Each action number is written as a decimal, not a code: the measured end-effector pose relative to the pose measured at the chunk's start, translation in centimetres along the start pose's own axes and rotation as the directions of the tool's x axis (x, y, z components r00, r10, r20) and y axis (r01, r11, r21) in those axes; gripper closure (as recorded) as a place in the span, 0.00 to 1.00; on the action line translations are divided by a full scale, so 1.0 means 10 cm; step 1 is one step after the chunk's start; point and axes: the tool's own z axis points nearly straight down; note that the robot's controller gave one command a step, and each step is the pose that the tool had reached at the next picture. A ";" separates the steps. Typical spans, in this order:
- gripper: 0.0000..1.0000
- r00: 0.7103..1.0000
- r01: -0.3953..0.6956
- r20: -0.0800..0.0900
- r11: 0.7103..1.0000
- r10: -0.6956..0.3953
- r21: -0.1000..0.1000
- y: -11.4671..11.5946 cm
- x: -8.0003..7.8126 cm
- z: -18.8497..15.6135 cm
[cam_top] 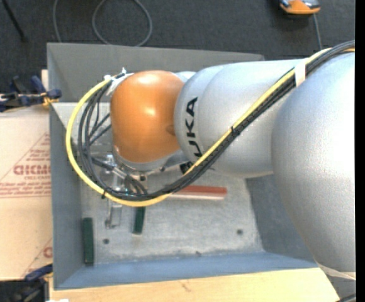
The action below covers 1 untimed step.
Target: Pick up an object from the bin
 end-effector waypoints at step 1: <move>0.00 1.000 0.028 0.002 1.000 -0.028 0.004 -0.52 -0.43 1.12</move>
Offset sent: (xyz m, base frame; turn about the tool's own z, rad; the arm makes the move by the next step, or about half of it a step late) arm 0.0420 -0.0479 -0.1084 -0.0320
